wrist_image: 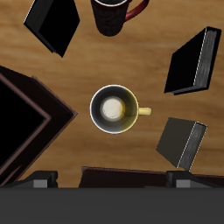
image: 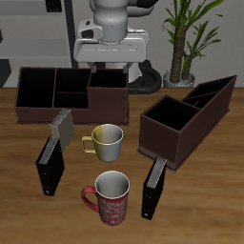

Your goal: Place the yellow book into the left desk caddy's back compartment

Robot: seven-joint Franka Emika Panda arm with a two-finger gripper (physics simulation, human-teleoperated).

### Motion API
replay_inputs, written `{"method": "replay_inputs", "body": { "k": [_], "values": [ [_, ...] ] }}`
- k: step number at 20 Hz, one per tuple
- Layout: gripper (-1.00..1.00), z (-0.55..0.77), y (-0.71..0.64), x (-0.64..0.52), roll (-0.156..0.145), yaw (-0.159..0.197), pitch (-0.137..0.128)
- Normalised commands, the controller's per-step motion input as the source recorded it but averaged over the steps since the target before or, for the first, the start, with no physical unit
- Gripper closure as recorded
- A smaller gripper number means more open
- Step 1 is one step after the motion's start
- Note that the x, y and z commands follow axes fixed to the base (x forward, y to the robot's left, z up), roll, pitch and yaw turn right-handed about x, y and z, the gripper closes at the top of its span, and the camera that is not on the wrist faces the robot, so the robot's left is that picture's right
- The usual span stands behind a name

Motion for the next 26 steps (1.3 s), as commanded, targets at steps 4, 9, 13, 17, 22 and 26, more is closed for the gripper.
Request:
{"method": "replay_inputs", "body": {
  "k": [4,9,13,17,22,26],
  "values": [
    [-1.00,-0.04,-0.46,-0.09,0.046,0.005,-0.052],
    [-1.00,-0.05,-0.55,-0.18,0.036,0.027,-0.055],
    [-1.00,-0.19,-0.67,-0.16,-0.044,0.033,-0.027],
    [-1.00,-0.13,-0.40,-0.12,-0.050,-0.003,-0.045],
    [-1.00,-0.22,-0.40,-0.11,-0.014,-0.001,-0.025],
    [-1.00,-0.23,-0.34,-0.05,-0.055,-0.040,-0.027]
  ]
}}
